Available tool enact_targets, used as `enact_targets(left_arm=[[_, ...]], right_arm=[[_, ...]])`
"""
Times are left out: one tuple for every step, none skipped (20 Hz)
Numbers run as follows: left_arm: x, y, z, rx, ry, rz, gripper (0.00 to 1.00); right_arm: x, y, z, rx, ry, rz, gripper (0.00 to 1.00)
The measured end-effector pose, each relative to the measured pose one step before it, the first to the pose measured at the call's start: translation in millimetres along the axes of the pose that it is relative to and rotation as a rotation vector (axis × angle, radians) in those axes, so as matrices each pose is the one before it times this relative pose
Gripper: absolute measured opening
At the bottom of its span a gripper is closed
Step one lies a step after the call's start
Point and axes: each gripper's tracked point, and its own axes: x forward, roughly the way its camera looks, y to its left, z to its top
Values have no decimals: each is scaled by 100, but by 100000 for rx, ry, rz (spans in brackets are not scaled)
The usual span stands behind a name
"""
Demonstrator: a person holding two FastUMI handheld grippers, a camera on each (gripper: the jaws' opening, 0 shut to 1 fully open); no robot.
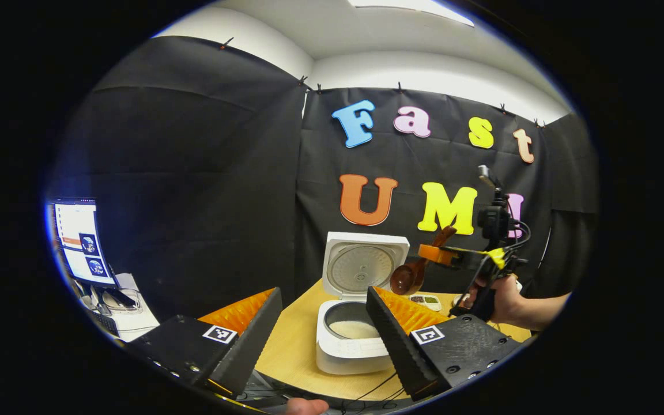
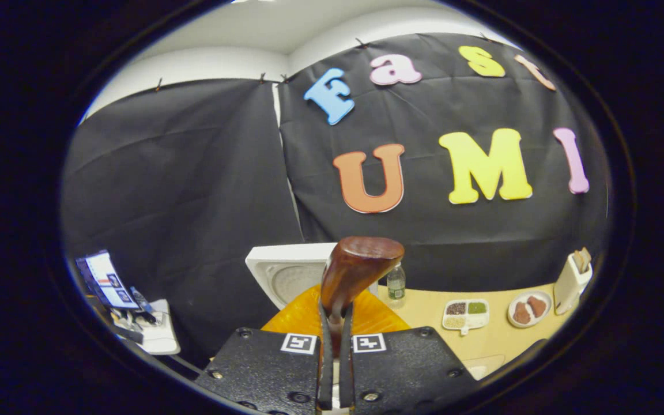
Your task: Close the left gripper, press the button to open the rice cooker; take a wooden spoon from the chopstick holder with the right hand, scoop a spoonful of rice and pour it into the rice cooker, then put the wooden spoon back into the chopstick holder.
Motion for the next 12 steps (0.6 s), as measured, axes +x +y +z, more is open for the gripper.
enact_targets(left_arm=[[369,-602,-25,75,107,-680,94],[410,-728,37,-71,143,-987,94],[58,-663,28,214,205,-1056,94],[310,-505,-9,261,79,-818,94],[472,-519,29,-59,20,-1043,95],[499,-660,123,-326,-58,-831,94],[345,-544,-78,-528,180,-750,94],[390,-552,-127,-495,323,-796,94],[523,-744,-160,-148,334,-963,94],[459,-741,73,370,73,-779,95],[560,-697,-77,657,277,-496,94],[416,-525,-132,431,544,-415,94]], right_arm=[[-1196,-1487,523,4172,-698,-1204,9],[-1191,-1697,475,3300,-454,-1987,10],[-1076,-1730,518,2664,-670,-2328,10],[-1309,-2181,525,2770,-986,-3088,10],[-1216,-2355,512,1904,-952,-3535,10],[-1197,-2902,504,1520,-814,-4360,9],[-1065,-2568,299,826,-569,-4088,10],[-947,-2662,254,715,-336,-4242,10],[-785,-2573,92,723,-167,-4199,9],[-589,-2297,61,892,68,-3653,10],[-625,-2724,-17,1197,85,-4032,10],[-330,-2381,-34,1004,398,-3405,10]])
